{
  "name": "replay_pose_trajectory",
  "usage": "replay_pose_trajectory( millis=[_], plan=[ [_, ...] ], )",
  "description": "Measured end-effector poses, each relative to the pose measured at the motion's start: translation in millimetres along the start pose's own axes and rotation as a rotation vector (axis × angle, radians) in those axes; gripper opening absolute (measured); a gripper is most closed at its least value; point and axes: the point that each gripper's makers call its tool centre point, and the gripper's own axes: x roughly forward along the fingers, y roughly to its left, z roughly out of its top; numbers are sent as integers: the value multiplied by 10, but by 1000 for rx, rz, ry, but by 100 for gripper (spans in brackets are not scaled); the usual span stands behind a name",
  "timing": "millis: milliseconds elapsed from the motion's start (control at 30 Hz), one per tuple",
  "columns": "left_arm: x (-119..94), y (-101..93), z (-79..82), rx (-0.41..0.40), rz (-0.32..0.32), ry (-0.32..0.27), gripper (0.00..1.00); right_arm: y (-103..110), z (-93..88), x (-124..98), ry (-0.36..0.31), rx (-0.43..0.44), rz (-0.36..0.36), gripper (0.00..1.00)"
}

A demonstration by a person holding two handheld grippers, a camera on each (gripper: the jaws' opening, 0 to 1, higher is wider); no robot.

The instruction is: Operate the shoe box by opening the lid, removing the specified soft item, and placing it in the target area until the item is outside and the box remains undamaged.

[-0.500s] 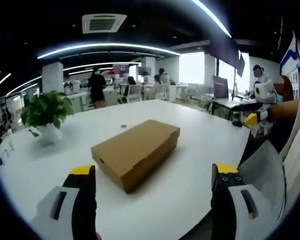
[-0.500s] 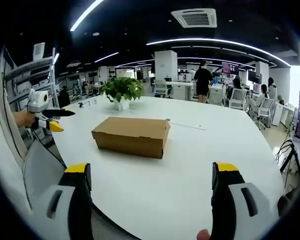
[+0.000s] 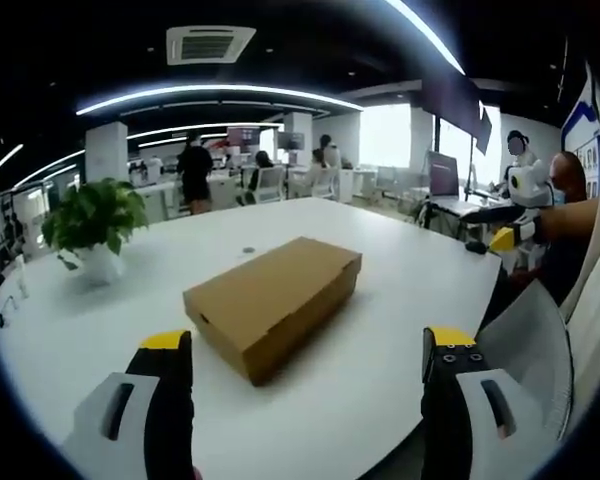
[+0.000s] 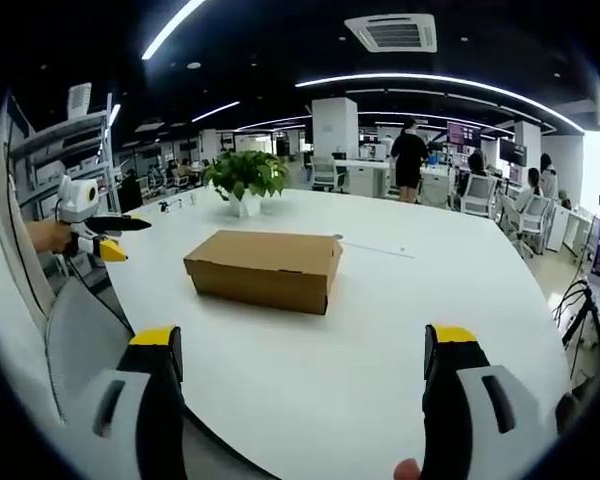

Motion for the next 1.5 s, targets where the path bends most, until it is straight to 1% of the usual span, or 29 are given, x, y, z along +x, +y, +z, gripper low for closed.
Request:
replay_pose_trajectory(
  millis=[367, 600, 867, 1067, 1233, 1500],
  plan=[
    [68, 31, -14, -3, 5, 10, 98, -49, 0, 62, 5, -1, 8, 95],
    [70, 48, -6, -6, 12, 9, 99, -74, -28, 99, 10, 2, 14, 95],
    [47, 73, 0, -10, 24, 7, 100, -88, -3, 125, 9, -2, 11, 96],
    [36, 118, 7, -14, 38, 4, 100, -68, 9, 160, 14, -10, 23, 96],
    [34, 156, -18, -10, 50, 14, 100, -67, 27, 218, 21, -21, 37, 96],
    [64, 281, -41, -11, 88, 20, 99, -91, 63, 349, 25, -49, 64, 96]
  ],
)
